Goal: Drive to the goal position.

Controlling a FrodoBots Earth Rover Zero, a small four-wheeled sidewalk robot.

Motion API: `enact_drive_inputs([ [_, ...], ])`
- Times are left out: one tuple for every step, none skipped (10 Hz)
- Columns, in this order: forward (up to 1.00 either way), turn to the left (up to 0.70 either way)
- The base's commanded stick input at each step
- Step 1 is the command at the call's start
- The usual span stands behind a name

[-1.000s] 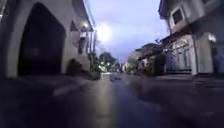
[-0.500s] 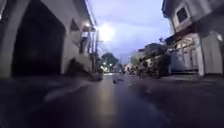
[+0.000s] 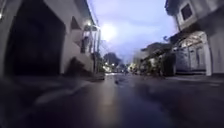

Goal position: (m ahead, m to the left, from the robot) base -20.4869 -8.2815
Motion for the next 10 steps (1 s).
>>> enact_drive_inputs([
  [0.70, 0.00],
  [0.70, 0.00],
  [0.70, 0.00],
  [0.70, 0.00],
  [0.70, 0.00],
  [0.70, 0.00],
  [0.70, 0.00],
  [0.70, 0.00],
  [0.70, 0.00],
  [0.70, 0.00],
])
